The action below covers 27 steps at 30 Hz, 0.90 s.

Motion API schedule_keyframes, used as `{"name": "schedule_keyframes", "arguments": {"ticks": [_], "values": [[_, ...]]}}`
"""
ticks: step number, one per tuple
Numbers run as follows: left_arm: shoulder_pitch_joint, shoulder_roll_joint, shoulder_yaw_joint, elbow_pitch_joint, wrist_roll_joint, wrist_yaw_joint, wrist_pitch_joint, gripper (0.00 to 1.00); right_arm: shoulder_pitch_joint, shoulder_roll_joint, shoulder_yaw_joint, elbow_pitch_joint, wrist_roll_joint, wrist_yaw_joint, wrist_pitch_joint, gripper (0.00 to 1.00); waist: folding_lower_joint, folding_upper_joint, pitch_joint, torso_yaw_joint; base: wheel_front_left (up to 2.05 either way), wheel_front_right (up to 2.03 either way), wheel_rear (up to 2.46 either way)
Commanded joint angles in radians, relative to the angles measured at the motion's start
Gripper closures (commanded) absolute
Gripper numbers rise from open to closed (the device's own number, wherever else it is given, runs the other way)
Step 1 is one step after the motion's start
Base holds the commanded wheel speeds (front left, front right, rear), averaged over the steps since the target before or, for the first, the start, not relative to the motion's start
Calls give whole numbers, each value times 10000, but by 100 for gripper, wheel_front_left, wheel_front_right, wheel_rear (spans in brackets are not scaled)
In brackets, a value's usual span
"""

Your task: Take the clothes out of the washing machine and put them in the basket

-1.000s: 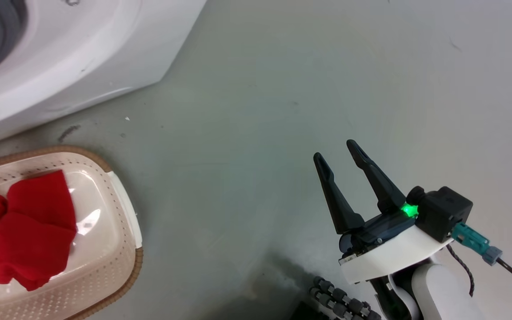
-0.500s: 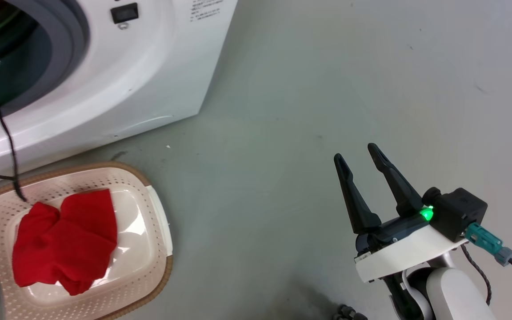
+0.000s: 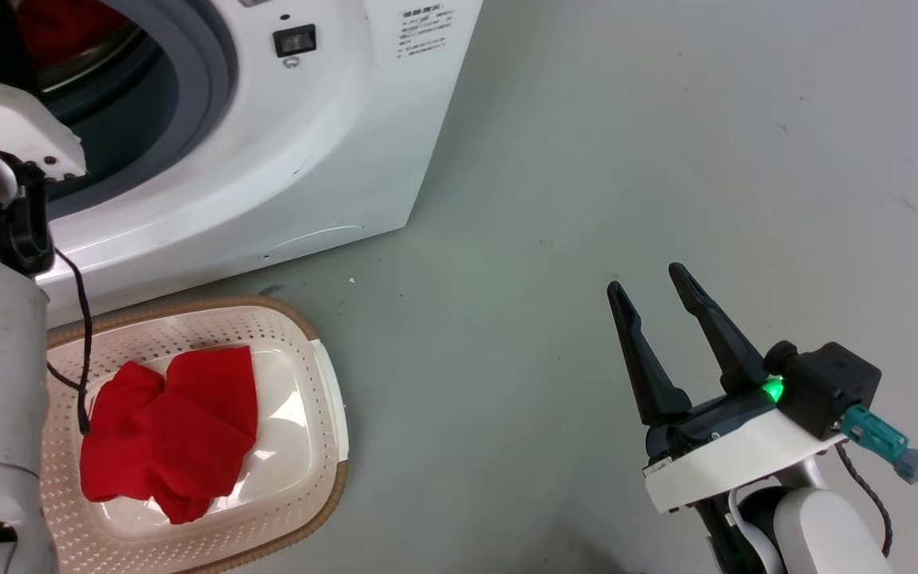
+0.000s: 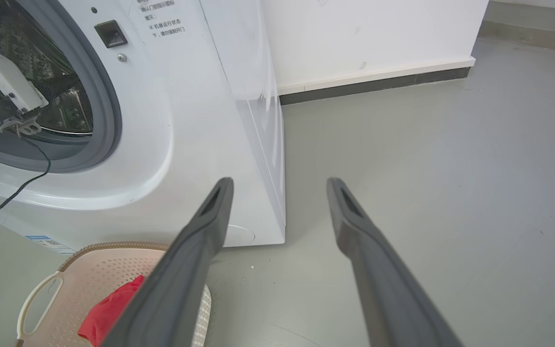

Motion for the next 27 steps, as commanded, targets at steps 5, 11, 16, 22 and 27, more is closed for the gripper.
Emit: {"name": "schedule_keyframes", "arguments": {"ticks": [5,11,16,22,27], "values": [[26,-230,-269,-319,-73,-53,669,0,305,21,-85,-185,-166,-7,170,0,1,0,-105,367,0,0,0],[-568,-244,-523,-252,-157,-228,1599,0,362,20,22,-478,-338,-7,390,0,1,0,61,526,0,0,0],[-1118,-157,-706,-86,-113,-305,2239,0,366,18,151,-665,-384,-7,456,0,1,0,325,496,0,0,0],[-2130,5,-842,374,-183,-381,3375,0,498,20,547,-874,-407,-7,540,0,1,0,791,245,0,0,0],[-3026,322,-805,672,-305,-344,4325,0,600,20,817,-967,-297,-7,489,0,1,0,1213,-178,0,0,0]]}}
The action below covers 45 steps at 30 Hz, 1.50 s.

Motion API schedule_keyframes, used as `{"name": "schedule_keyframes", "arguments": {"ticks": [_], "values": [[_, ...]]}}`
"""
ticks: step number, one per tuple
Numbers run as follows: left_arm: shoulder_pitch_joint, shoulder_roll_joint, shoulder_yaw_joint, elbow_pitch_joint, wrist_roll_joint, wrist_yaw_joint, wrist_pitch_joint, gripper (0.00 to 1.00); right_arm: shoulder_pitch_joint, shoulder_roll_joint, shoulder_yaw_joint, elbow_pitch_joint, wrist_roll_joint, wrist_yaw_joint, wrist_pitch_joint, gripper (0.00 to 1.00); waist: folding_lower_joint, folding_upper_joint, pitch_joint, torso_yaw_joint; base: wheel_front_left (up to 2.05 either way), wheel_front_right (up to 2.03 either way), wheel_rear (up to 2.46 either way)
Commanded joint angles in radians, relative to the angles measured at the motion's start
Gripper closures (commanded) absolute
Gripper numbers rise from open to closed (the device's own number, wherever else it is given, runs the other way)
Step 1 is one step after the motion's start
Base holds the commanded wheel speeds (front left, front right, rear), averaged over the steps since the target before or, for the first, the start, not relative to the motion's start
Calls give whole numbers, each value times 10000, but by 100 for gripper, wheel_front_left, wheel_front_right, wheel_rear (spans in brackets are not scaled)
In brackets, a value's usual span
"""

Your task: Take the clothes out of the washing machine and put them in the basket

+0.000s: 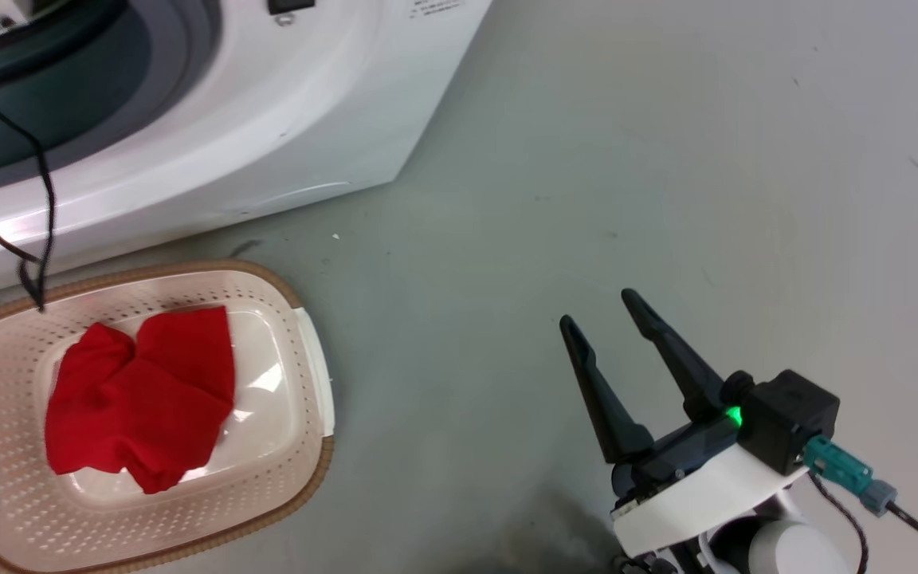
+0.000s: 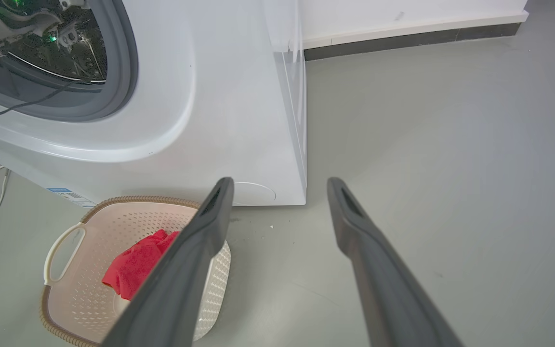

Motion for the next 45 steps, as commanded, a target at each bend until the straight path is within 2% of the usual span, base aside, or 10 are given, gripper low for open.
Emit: {"name": "schedule_keyframes", "arguments": {"ticks": [1,15,26,27,29,35,39,45], "values": [[-264,128,24,71,-29,51,235,0,116,27,69,-60,42,-7,-36,0,0,0,274,-269,0,0,0],[-2082,796,-11,500,-288,290,2936,0,390,27,682,-74,438,-7,-309,0,0,0,1352,-1268,0,0,0],[-2170,1024,-398,551,-109,446,4020,0,407,28,944,122,681,-7,-471,0,0,0,1538,-1584,0,0,0],[-2145,1031,-378,561,-151,475,4044,47,442,28,957,134,679,-7,-481,0,0,0,1521,-1593,0,0,0],[-2092,1094,-428,489,-58,578,3894,100,478,28,974,153,731,-7,-480,0,0,0,1518,-1611,0,0,0],[-2086,1373,-494,374,157,819,2992,100,335,28,989,191,847,-7,-549,0,0,0,1510,-1673,0,0,0],[-2184,1657,-591,171,430,904,1804,100,102,28,1003,283,886,-7,-576,0,0,0,1433,-1712,0,0,0],[-1706,1630,-627,122,579,969,-228,100,-165,25,773,449,852,-7,-652,0,0,0,1083,-1470,0,0,0]]}}
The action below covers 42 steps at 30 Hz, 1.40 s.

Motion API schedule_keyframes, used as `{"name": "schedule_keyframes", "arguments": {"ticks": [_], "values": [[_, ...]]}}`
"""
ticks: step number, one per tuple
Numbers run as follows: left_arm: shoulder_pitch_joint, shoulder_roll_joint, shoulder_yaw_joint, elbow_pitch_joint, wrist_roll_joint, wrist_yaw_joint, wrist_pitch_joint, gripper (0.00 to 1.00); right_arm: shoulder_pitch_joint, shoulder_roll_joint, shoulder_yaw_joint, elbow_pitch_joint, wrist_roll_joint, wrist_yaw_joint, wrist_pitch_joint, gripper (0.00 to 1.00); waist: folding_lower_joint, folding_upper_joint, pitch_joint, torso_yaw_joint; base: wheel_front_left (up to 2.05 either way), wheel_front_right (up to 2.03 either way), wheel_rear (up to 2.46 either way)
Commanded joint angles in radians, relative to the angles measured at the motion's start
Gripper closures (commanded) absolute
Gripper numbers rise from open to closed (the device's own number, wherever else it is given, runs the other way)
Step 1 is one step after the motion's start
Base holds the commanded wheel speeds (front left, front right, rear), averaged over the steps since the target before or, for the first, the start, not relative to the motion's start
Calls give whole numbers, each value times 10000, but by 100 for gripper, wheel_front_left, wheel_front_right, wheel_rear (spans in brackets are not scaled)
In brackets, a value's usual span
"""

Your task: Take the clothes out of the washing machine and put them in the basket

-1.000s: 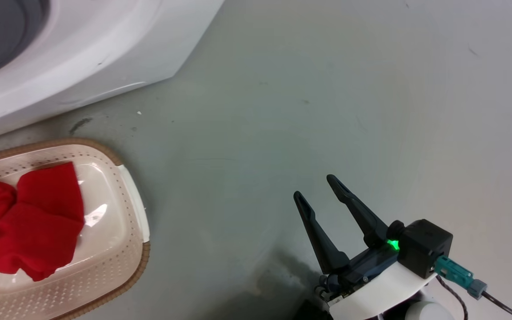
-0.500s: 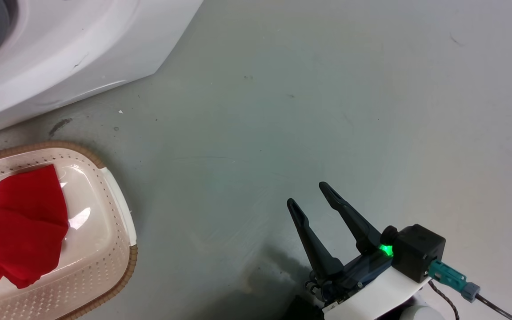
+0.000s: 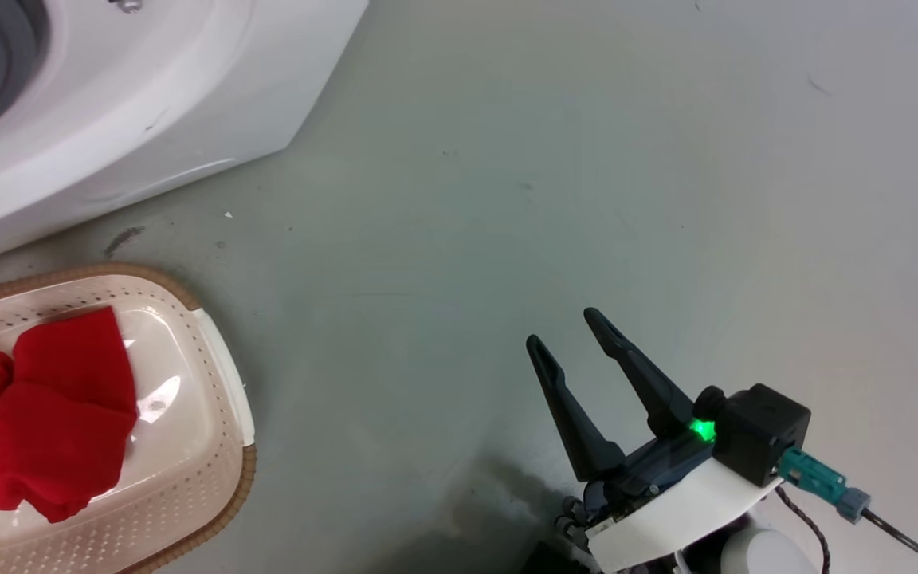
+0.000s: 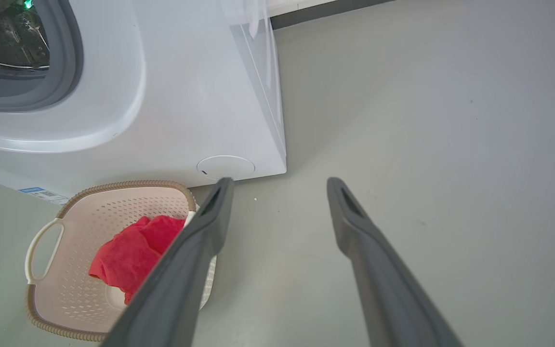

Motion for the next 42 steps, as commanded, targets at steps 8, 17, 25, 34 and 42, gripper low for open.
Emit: {"name": "schedule_keyframes", "arguments": {"ticks": [8,17,25,34,42], "values": [[1166,-287,22,276,-86,15,-2339,100,-329,27,-315,163,-113,-7,61,0,-1,0,-717,392,0,0,0],[2494,-876,296,435,-689,-242,-3588,100,-242,22,-790,232,-267,-7,93,0,-1,0,-1325,1029,0,0,0],[3121,-1039,405,219,-1060,-367,-3649,100,-169,24,-947,176,-381,-7,225,0,-1,0,-1532,1336,0,0,0],[3152,-941,389,-345,-1363,-503,-2774,0,-232,24,-962,175,-269,-7,203,0,-1,0,-1477,1395,0,0,0],[2832,-624,375,-643,-1583,-535,-1648,0,-281,24,-819,335,-105,-7,58,0,-1,0,-1362,1209,0,0,0]]}}
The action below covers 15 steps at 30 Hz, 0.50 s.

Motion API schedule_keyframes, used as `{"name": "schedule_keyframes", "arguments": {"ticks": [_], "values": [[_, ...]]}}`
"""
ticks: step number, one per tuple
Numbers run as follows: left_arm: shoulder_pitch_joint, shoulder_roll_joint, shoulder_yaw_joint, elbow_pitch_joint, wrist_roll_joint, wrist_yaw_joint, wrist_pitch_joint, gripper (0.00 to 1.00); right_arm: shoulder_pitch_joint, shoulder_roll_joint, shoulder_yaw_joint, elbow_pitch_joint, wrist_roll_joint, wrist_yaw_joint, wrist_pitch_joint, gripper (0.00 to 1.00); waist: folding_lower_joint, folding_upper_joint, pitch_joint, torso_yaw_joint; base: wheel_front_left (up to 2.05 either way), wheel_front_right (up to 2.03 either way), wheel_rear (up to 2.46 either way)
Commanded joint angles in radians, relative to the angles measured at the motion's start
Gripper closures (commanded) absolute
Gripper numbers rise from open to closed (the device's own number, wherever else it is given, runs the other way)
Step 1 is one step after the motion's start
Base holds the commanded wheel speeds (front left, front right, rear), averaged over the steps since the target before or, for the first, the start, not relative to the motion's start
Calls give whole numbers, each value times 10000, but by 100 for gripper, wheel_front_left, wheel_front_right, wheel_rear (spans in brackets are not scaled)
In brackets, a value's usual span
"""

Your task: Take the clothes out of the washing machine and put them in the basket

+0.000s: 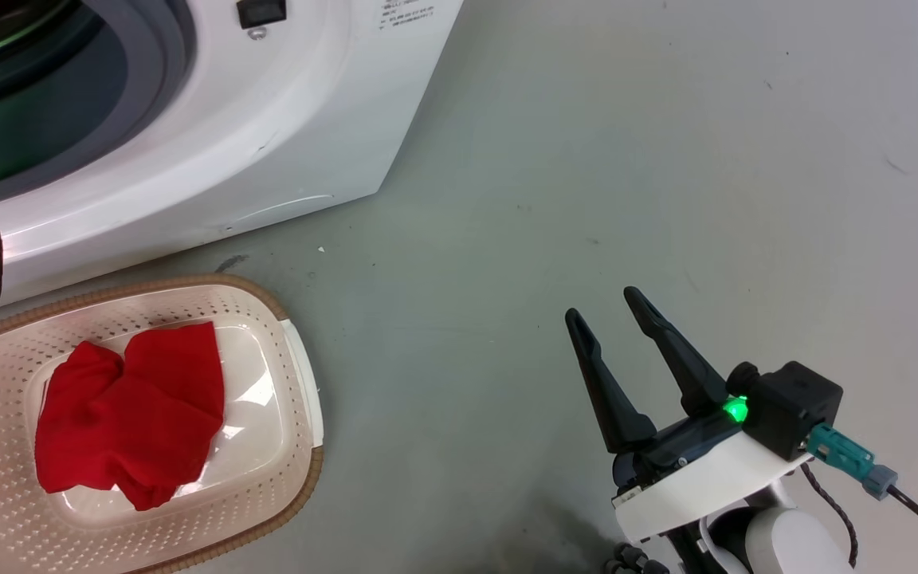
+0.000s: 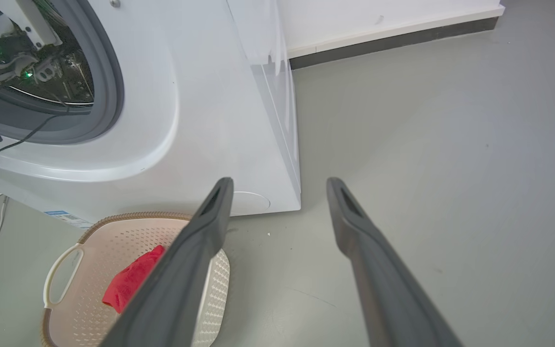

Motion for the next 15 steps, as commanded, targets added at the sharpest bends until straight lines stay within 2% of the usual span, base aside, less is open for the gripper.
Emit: {"name": "schedule_keyframes", "arguments": {"ticks": [1,8,15], "values": [[-173,40,-31,-74,-69,-27,192,0,-53,20,26,37,17,-7,-68,0,0,0,56,-49,0,0,0],[-888,493,-160,-211,-276,-101,2233,0,-193,20,294,124,208,-7,-166,0,0,0,397,-381,0,0,0],[-2004,967,-443,-573,-153,151,4317,0,-228,25,613,139,402,-7,-289,0,0,0,1026,-825,0,0,0]]}}
